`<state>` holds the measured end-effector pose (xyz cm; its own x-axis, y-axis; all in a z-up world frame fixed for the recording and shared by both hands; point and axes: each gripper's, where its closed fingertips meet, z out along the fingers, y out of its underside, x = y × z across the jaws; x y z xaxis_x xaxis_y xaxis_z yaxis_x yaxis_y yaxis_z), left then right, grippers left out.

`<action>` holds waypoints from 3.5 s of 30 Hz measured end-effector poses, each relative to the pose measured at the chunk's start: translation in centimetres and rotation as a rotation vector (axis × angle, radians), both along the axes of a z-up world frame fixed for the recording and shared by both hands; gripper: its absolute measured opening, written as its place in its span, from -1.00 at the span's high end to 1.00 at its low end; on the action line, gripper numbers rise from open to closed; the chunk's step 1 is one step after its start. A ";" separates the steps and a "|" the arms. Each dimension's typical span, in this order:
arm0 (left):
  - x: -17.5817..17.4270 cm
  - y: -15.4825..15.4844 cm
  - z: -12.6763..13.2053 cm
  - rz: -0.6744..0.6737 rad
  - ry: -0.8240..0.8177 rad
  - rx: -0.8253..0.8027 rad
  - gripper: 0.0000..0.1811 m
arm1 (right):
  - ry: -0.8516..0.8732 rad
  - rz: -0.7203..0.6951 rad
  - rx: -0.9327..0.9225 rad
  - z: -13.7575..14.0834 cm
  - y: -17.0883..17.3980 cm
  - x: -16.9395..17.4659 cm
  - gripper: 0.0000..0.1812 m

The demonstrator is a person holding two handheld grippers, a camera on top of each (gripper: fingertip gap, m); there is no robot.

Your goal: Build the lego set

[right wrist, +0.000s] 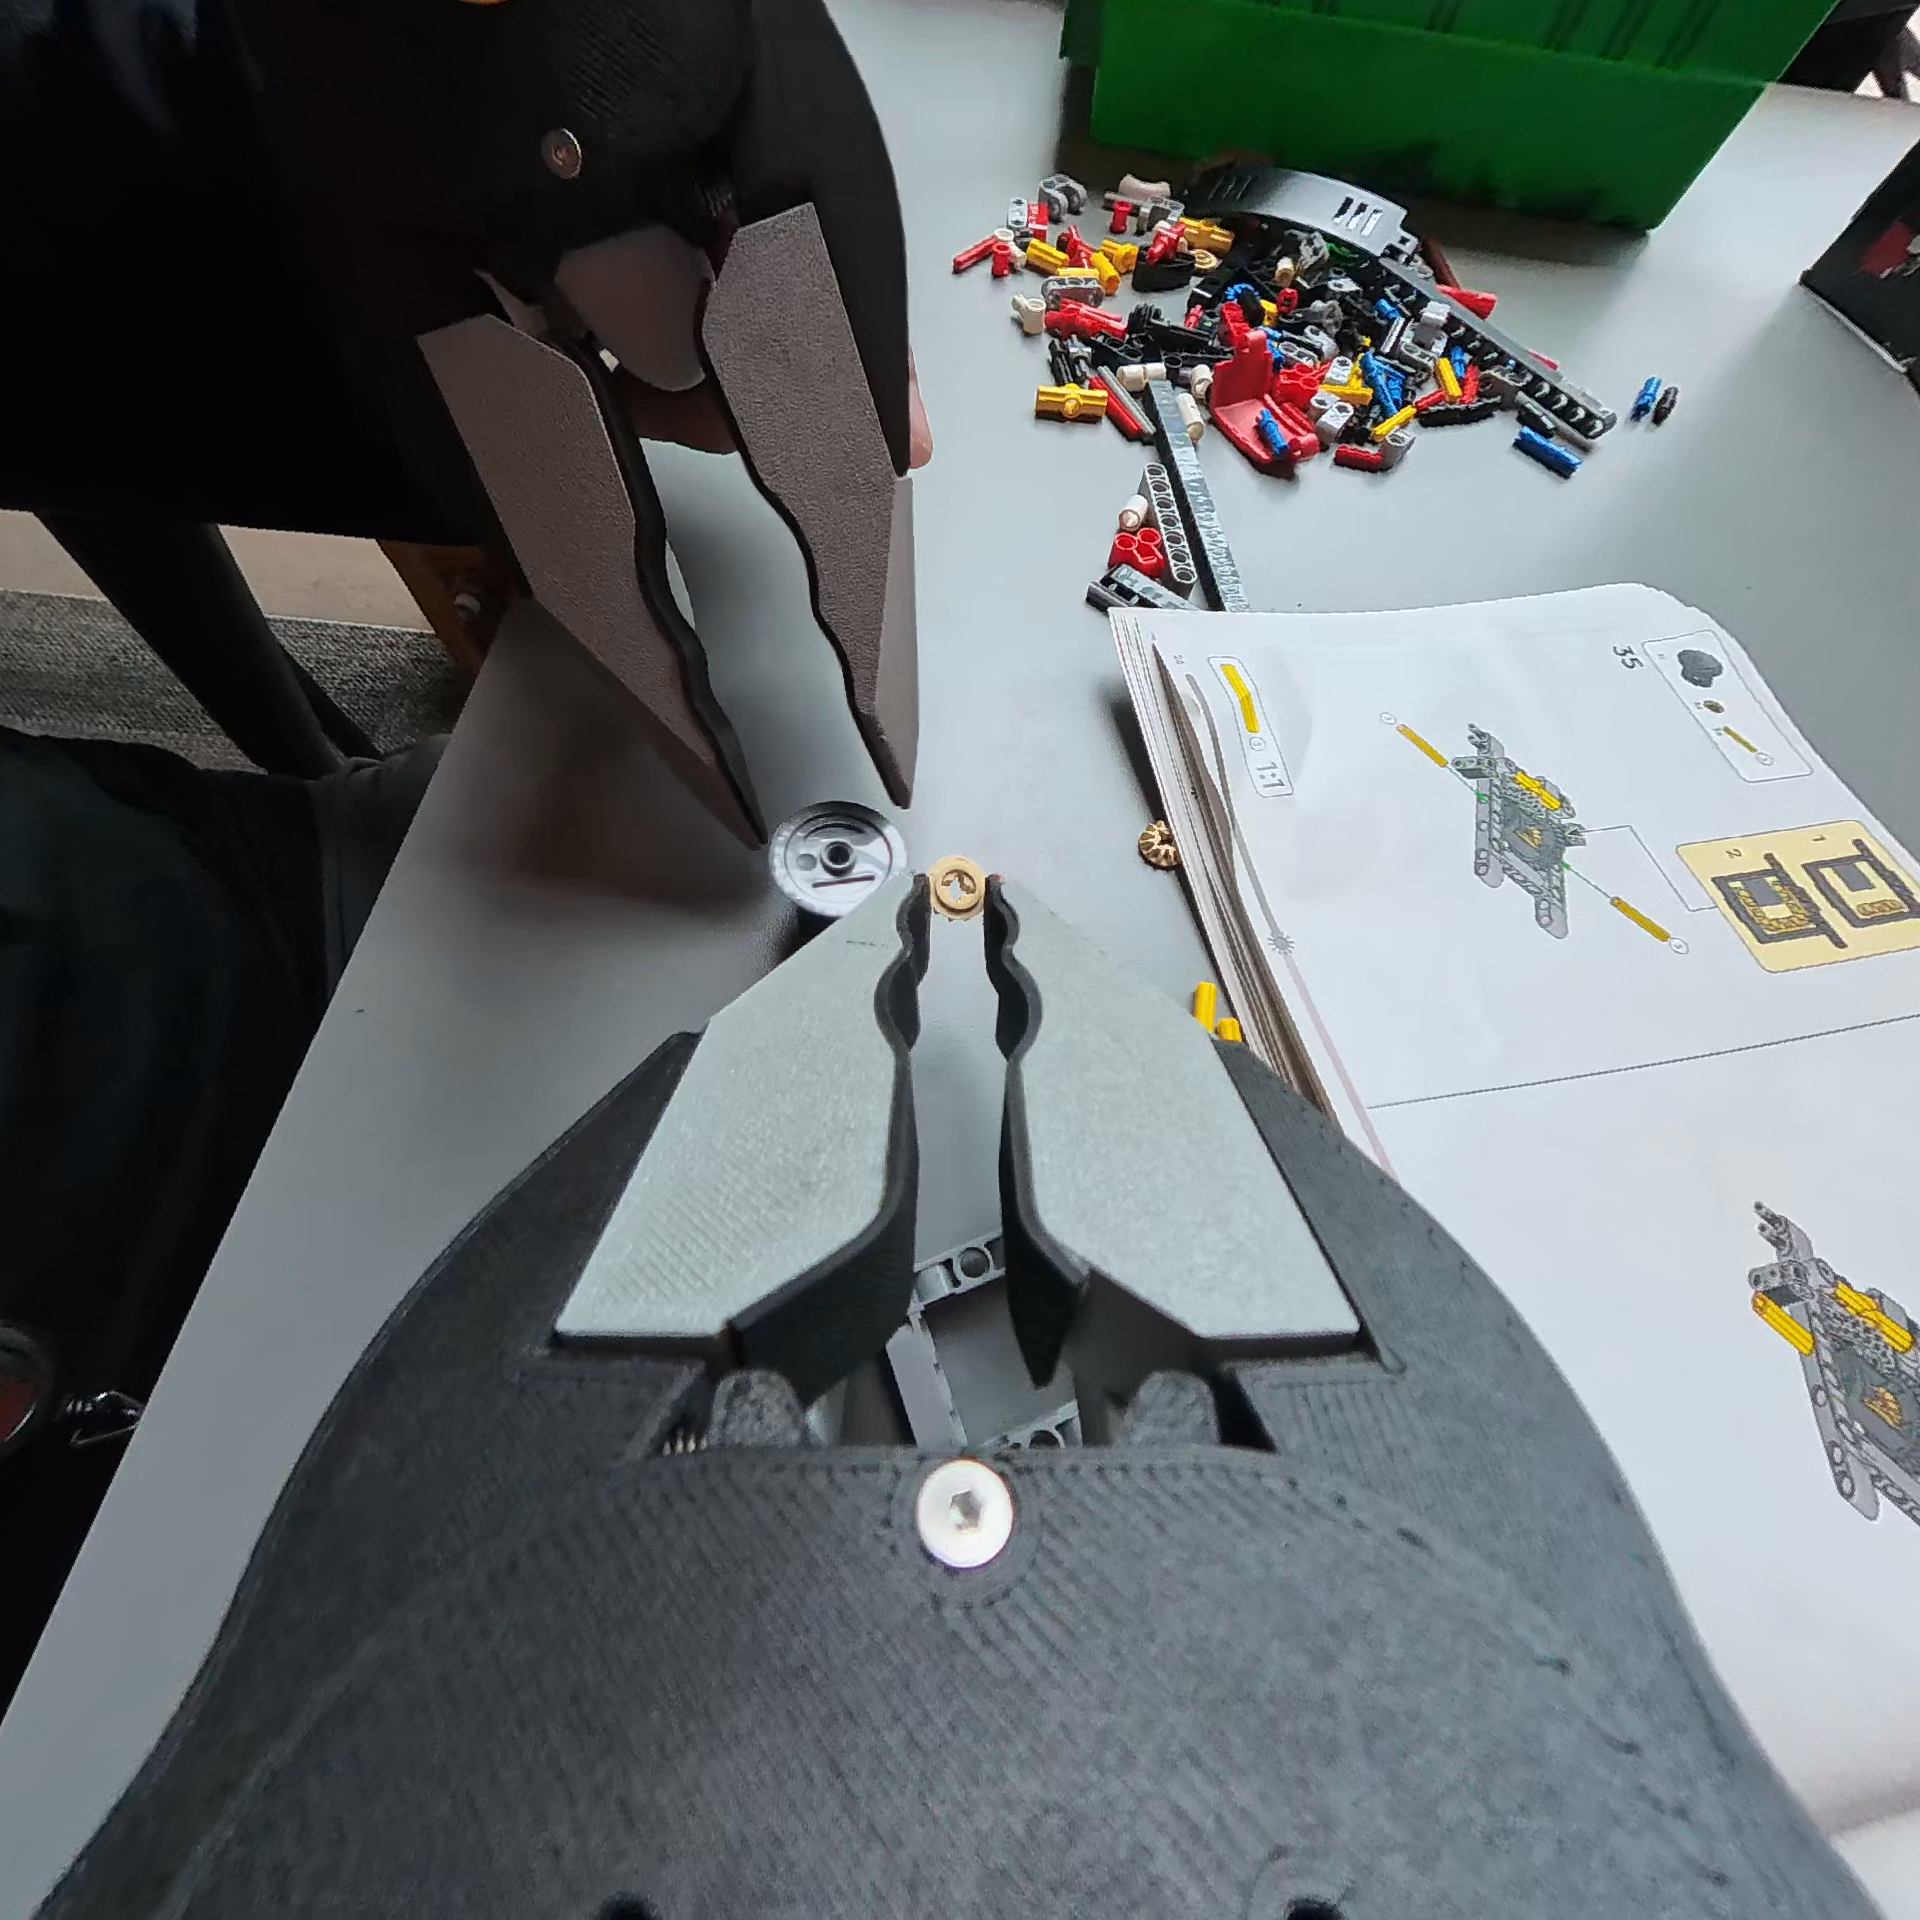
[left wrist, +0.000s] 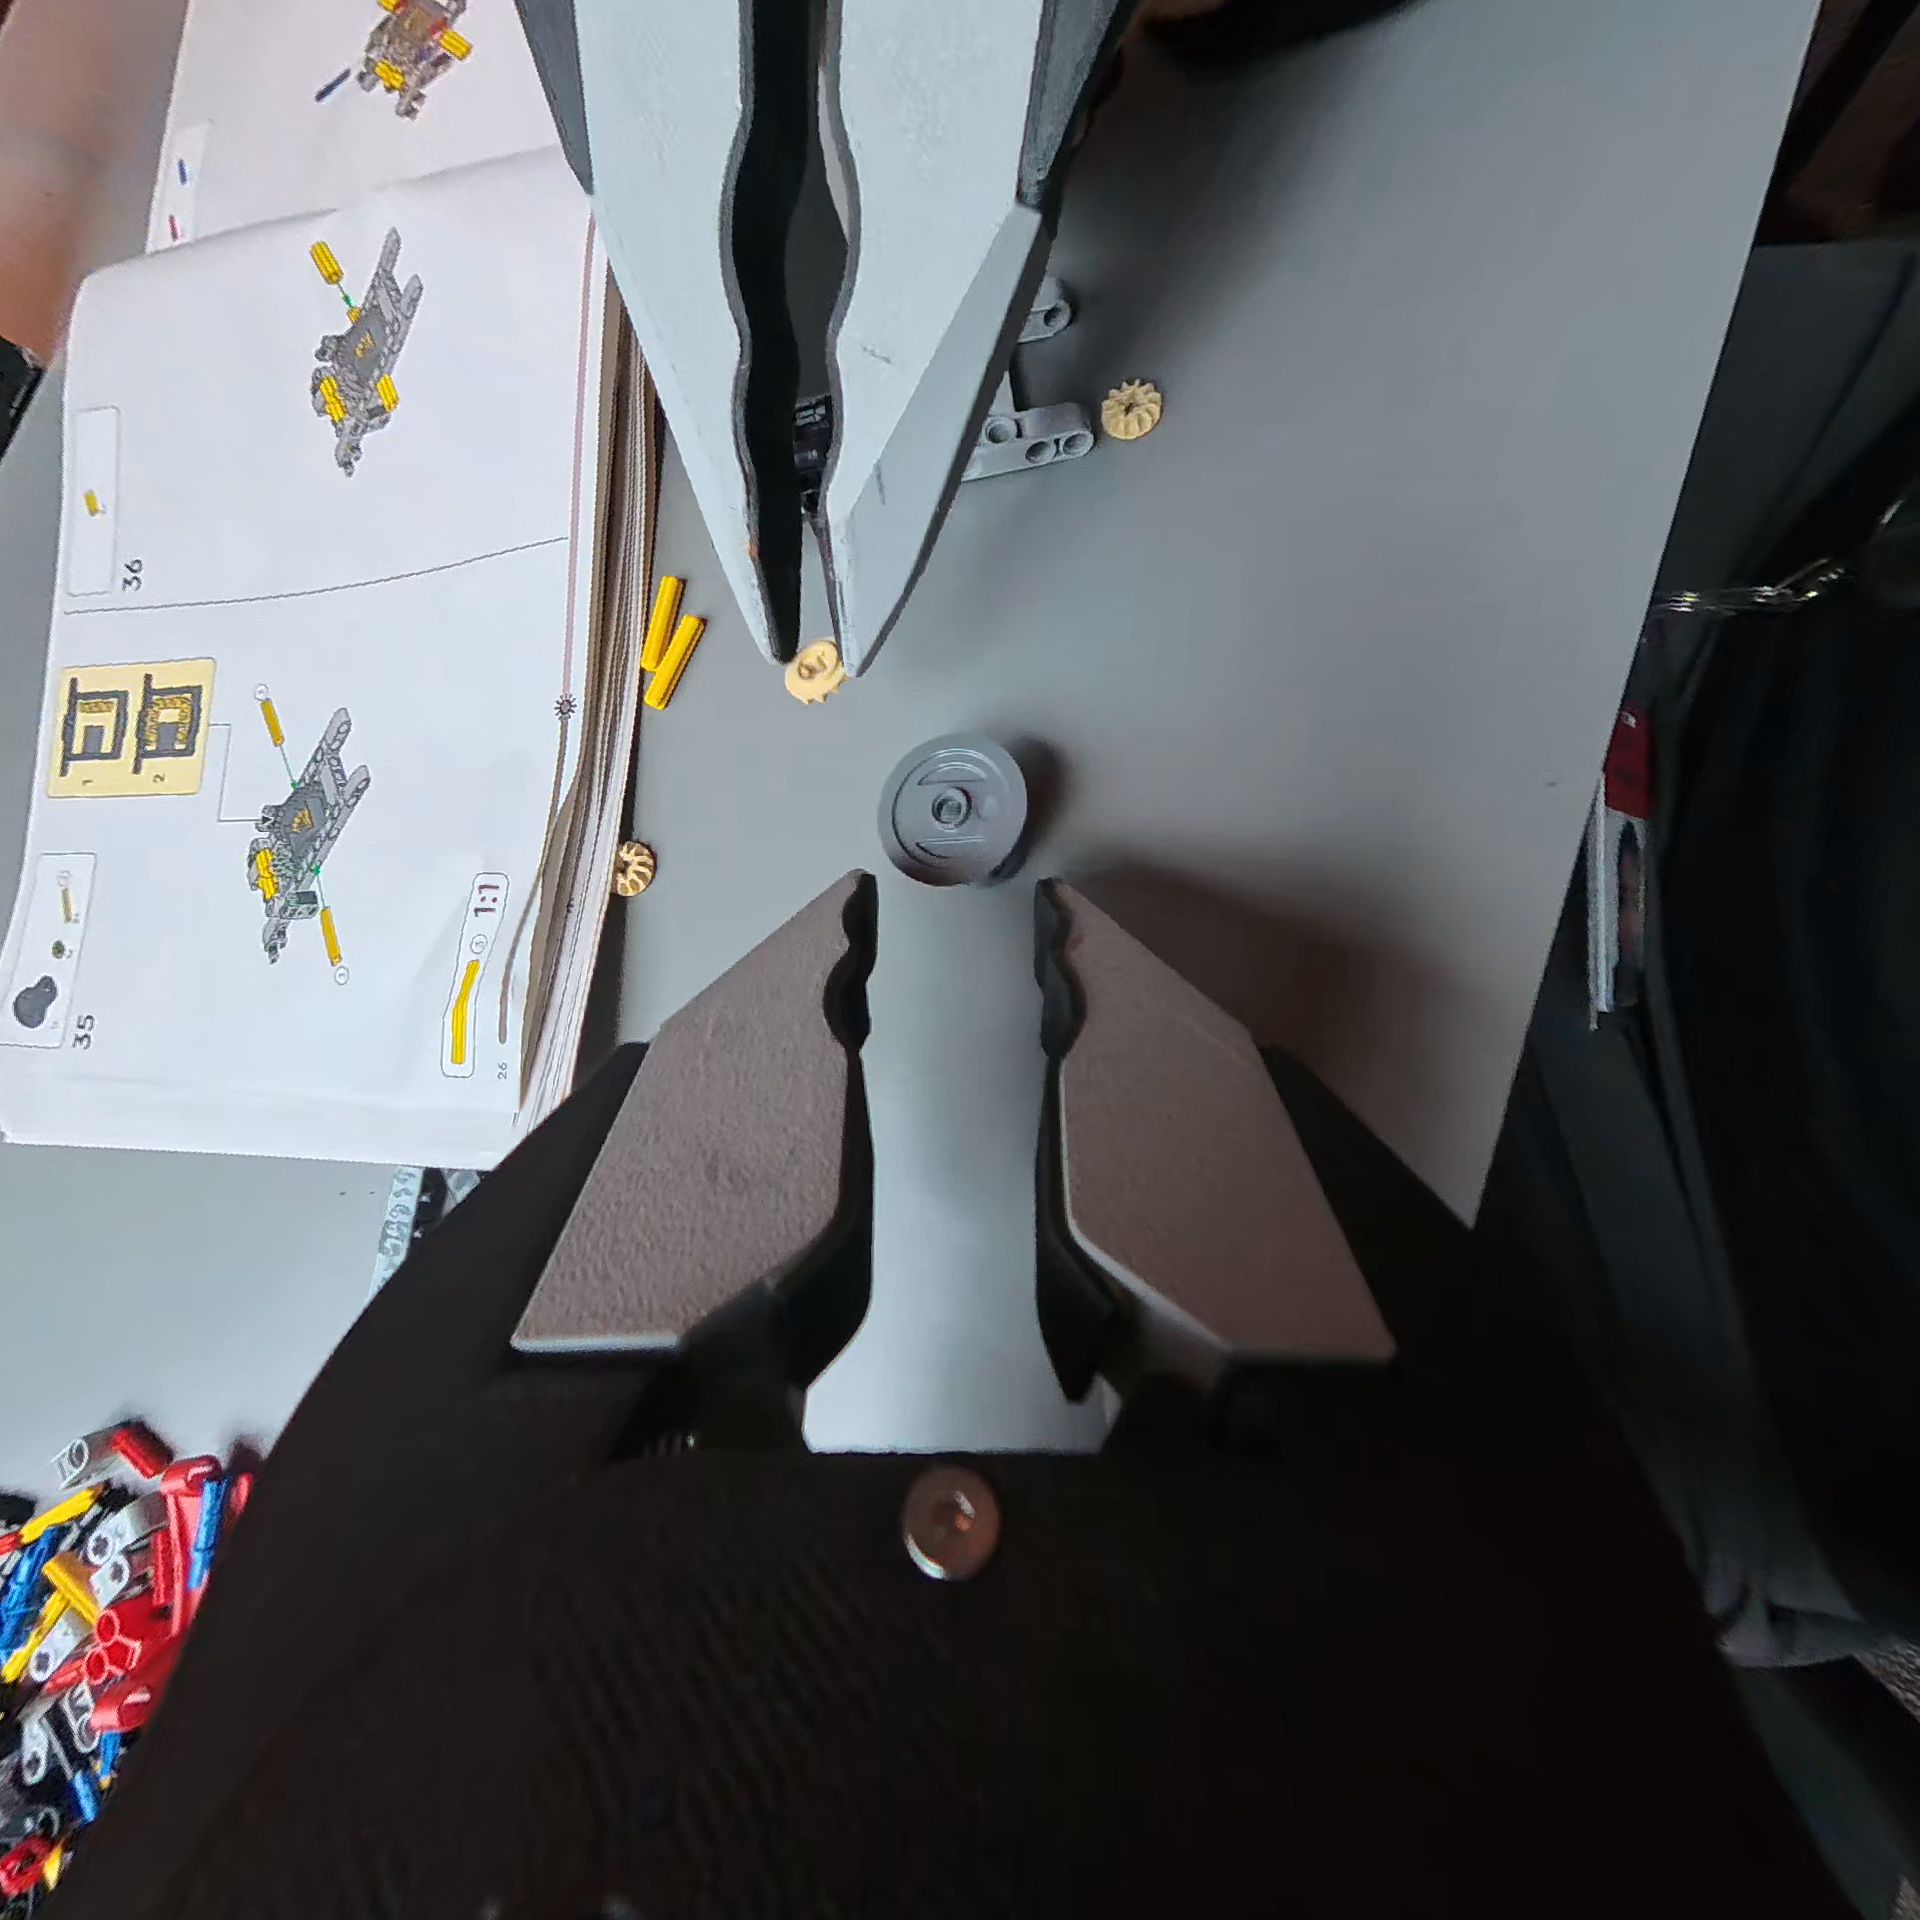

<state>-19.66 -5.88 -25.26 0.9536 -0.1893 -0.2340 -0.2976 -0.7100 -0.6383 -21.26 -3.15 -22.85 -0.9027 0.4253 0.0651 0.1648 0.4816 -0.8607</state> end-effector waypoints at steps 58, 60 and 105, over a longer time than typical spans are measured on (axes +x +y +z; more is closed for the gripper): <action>0.9 2.1 -0.3 0.076 -0.350 0.085 0.57 | -0.003 0.012 0.079 -1.4 -0.1 0.1 0.92; 0.9 2.1 -0.6 0.079 -0.352 0.075 0.59 | -0.003 0.012 0.080 -1.4 -0.1 0.1 0.92; -0.6 1.3 -1.1 0.147 -0.372 0.062 0.70 | 0.023 0.010 0.119 -1.7 0.0 0.1 0.93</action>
